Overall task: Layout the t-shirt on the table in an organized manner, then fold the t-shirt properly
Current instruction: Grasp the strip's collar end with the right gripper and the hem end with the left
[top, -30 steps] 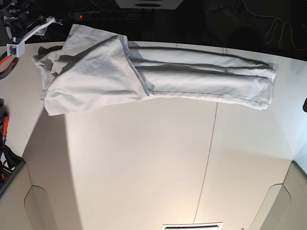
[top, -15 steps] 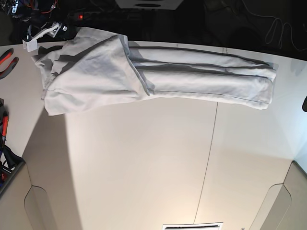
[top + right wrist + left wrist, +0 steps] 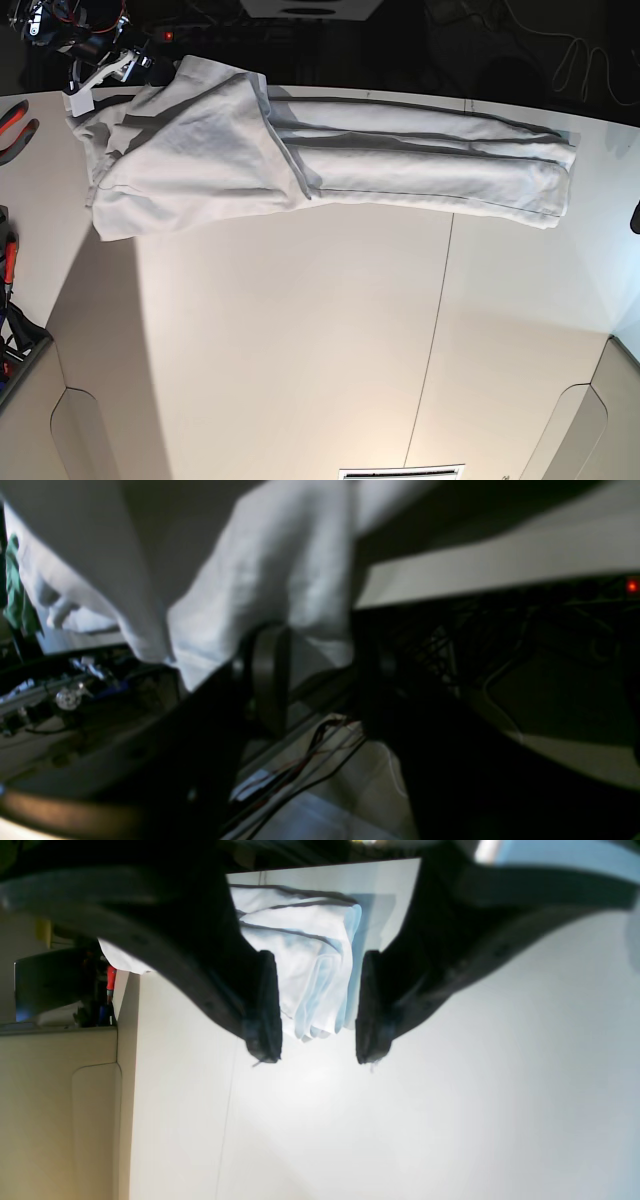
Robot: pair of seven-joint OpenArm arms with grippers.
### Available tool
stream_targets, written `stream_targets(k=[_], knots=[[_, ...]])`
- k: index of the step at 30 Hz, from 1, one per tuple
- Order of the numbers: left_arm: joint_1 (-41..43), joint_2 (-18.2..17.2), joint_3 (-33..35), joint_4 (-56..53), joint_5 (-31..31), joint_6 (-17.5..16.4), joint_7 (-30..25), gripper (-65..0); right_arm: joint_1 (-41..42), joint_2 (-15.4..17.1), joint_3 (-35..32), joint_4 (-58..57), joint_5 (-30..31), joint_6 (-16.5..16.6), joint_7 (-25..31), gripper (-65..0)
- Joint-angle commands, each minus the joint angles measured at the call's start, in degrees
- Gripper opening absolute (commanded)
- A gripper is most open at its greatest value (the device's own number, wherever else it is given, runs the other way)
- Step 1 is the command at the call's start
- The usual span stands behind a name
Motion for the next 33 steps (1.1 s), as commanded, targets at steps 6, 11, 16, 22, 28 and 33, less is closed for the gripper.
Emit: stream_targets(k=[6,11,16,22,28,33], knots=[[-0.4,-1.8,-0.3,0.9,-1.4,-0.5,-1.0,-36.4,1.3,0.6,-4.3,0.7,0.5,0.6,-1.1,-60.1],[-0.4,-1.8,-0.3,0.9,-1.4,-0.5,-0.9,-36.4,1.8,0.6,-6.6,0.7,10.4,0.6,-7.4,-65.0],[-0.4,-1.7,-0.3,0.9,-1.4,-0.5,-0.3,-36.4,3.3,0.6,-6.6,0.7,24.7,0.6,-16.1,-65.0],[-0.4,-1.7,-0.3,0.9,-1.4,-0.5,-0.3,-36.4,6.3,0.6,-6.6,0.7,33.5,0.7,-16.7,-65.0],[-0.4,-1.7,-0.3,0.9,-1.4,-0.5,-0.3,-36.5,10.7,0.6,-6.6,0.7,33.2,0.7,-16.7,-65.0],[-0.4,-1.5,-0.3,0.9,-1.2,-0.5,-0.1,-36.5,12.9,0.5,-6.6,0.7,27.2,0.7,-15.7,-65.0]])
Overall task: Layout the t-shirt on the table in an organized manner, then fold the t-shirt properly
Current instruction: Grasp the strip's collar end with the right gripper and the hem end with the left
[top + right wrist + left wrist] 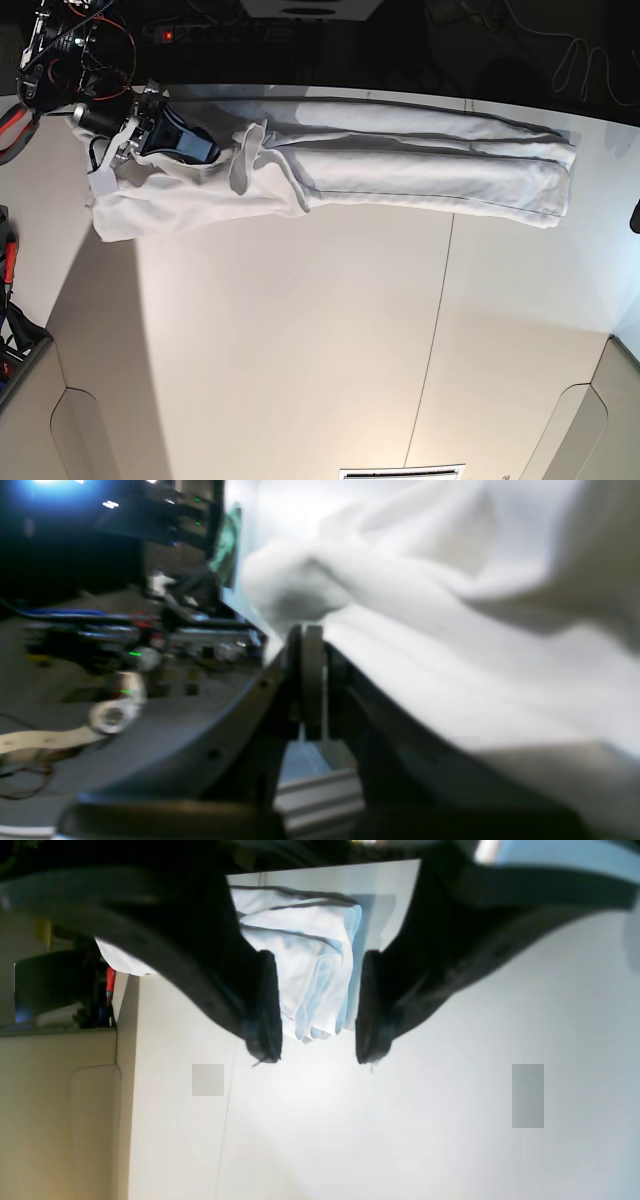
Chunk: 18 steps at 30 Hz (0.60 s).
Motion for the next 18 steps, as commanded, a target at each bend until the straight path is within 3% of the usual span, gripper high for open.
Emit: stream_targets(k=[1,7,15,18], knots=[[-0.4,-1.4,-0.3,0.9,-1.2,-0.5,-0.4,-36.5,0.4,0.5,0.2,0.8,-0.3,0.4,1.8,-65.0],[-0.4,0.6,-0.3,0.9,-1.2,-0.5,-0.1,-36.5,0.4,0.0,0.3,0.8,-10.2,0.3,6.8,-65.0],[-0.4,3.3,-0.2,0.9,-3.2,-0.5,0.1,-36.5,0.4,-6.1,3.4,0.8,-14.6,0.3,11.5,-65.0],[-0.4,4.6,0.0,1.0,-9.4,-0.5,7.4,-38.3,0.4,-7.4,3.4,0.8,-14.6,0.3,11.5,-65.0]])
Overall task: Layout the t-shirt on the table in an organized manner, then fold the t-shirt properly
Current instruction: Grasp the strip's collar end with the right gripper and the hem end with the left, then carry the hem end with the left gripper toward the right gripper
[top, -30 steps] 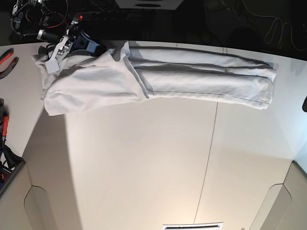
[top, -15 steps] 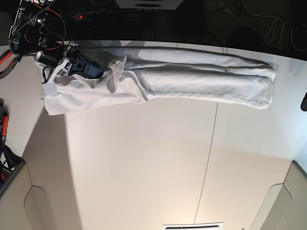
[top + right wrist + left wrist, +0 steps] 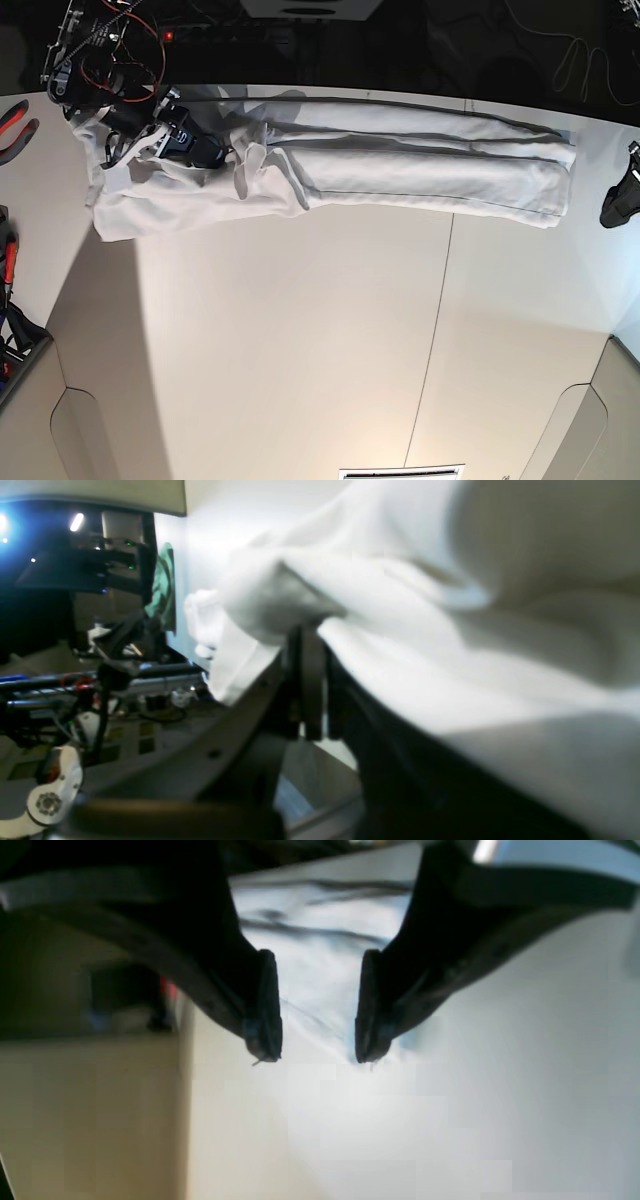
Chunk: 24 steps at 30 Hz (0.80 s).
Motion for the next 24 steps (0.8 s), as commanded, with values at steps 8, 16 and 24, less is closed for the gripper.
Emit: stream_targets(k=[8,16,24], knots=[[0.5,3.7,11.2,13.1,-1.4,-0.5,5.4,-65.0,0.3,-0.3,0.1,0.8,1.2,0.3,0.4,-65.0],[-0.3,5.3,35.7,34.3,-1.4,-0.5,4.5,-65.0,0.3,-0.3,0.1,0.8,1.1,0.3,0.8,-65.0],[-4.9,12.0,55.8,38.4,-0.4,-0.5,-0.4,-65.0,0.3,-0.3,0.1,0.8,1.2,0.3,0.9,-65.0]])
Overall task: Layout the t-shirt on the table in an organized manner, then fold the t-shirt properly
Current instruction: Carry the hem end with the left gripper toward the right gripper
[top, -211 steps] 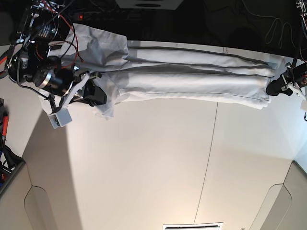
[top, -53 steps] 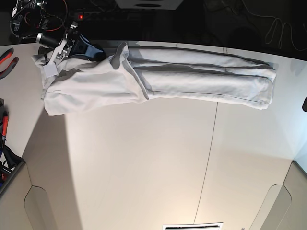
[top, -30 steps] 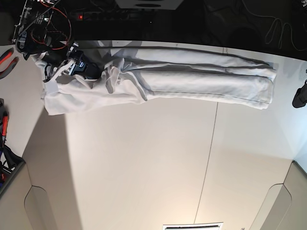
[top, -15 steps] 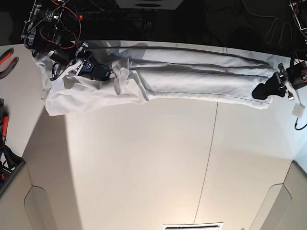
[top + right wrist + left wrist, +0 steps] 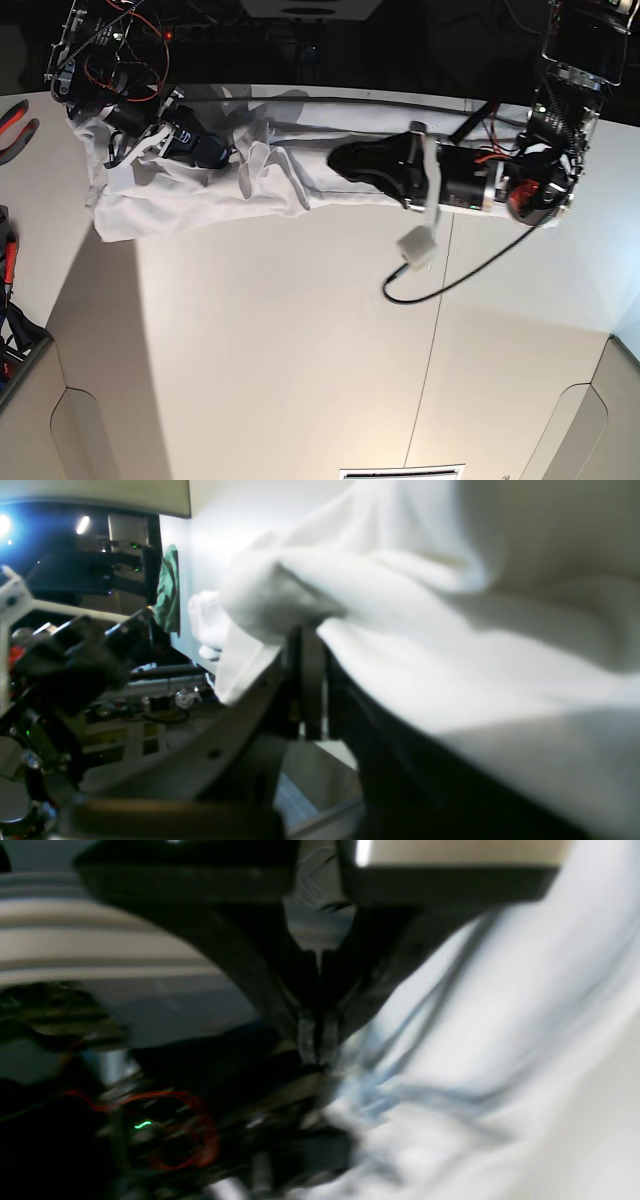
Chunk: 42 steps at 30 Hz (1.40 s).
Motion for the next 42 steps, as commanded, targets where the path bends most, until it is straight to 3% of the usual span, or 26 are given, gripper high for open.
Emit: stream_targets(k=[1,8,14,18,24,36,42], knots=[[-1.3,1.4,1.5,0.8,-0.2,-0.3,-1.9,-65.0,0.3,0.2,0.1,0.8,1.2,0.3,0.7,-65.0],[-2.6,10.7,13.6,0.8,8.5,-0.3,-4.4,-65.0,0.3,0.2,0.1,0.8,1.0,0.3,0.7,-65.0],[-2.6,14.4,20.0,-1.4,34.5,-0.3,-21.0,-65.0,0.3,0.2,0.1,0.8,1.0,0.3,0.8,-65.0],[-3.0,14.9,20.0,-5.6,43.3,-0.3,-26.7,-65.0,0.3,0.2,0.1,0.8,1.0,0.3,0.8,-65.0],[-5.2,14.7,18.6,-10.4,44.7,-0.3,-26.7,-65.0,0.3,0.2,0.1,0.8,1.0,0.3,0.8,-65.0],[-5.3,14.7,8.2,-10.5,41.2,-0.3,-26.6,-65.0,0.2,0.2,0.1,0.8,0.9,0.3,0.6,-65.0],[-5.3,14.7,8.1,-10.5,44.9,3.3,-25.9,-65.0,0.3,0.2,0.1,0.8,1.0,0.2,0.6,-65.0]])
